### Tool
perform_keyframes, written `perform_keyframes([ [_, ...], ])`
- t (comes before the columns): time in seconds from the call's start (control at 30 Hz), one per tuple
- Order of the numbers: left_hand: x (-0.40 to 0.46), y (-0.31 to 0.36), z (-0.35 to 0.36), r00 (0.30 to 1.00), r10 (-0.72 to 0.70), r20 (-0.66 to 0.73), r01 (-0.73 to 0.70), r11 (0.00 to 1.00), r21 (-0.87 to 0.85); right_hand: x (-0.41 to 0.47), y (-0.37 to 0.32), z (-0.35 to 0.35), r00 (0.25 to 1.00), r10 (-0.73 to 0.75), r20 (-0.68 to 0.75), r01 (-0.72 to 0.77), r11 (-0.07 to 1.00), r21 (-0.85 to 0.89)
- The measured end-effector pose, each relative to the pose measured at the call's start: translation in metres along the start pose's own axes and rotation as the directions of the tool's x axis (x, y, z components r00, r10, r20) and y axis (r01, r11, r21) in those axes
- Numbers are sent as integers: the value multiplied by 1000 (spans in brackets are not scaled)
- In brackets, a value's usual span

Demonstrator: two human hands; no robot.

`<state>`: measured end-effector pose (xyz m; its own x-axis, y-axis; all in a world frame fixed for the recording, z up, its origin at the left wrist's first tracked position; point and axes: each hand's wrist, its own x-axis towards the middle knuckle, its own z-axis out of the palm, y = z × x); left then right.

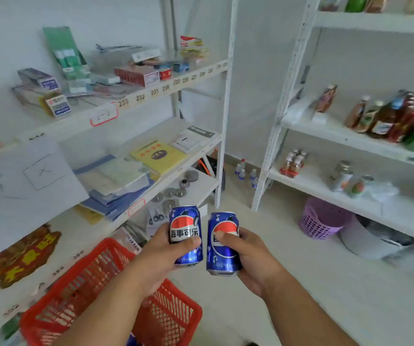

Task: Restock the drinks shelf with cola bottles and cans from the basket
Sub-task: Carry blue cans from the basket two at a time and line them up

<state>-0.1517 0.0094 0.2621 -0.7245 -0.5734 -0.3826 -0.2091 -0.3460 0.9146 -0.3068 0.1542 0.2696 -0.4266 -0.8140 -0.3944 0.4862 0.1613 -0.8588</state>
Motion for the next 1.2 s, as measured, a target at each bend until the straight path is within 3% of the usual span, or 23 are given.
perform_keyframes([
  [0.27, 66, 32, 137, 980, 99, 170, -130, 975, 178, -36, -57, -127, 927, -170, -334, 171, 985, -26],
  [0.57, 114, 52, 343, 909, 161, 384, -269, 931, 248, -108, -121, -290, 707, -333, -625, 324, 937, -132],
  [0.97, 134, 54, 546, 799, 141, 584, -347, 902, 257, -194, -163, -447, 510, -383, -770, 353, 910, -219],
  [1.2, 166, 60, 616, 778, 113, 618, -354, 891, 283, -197, -186, -504, 477, -384, -790, 359, 906, -223],
])
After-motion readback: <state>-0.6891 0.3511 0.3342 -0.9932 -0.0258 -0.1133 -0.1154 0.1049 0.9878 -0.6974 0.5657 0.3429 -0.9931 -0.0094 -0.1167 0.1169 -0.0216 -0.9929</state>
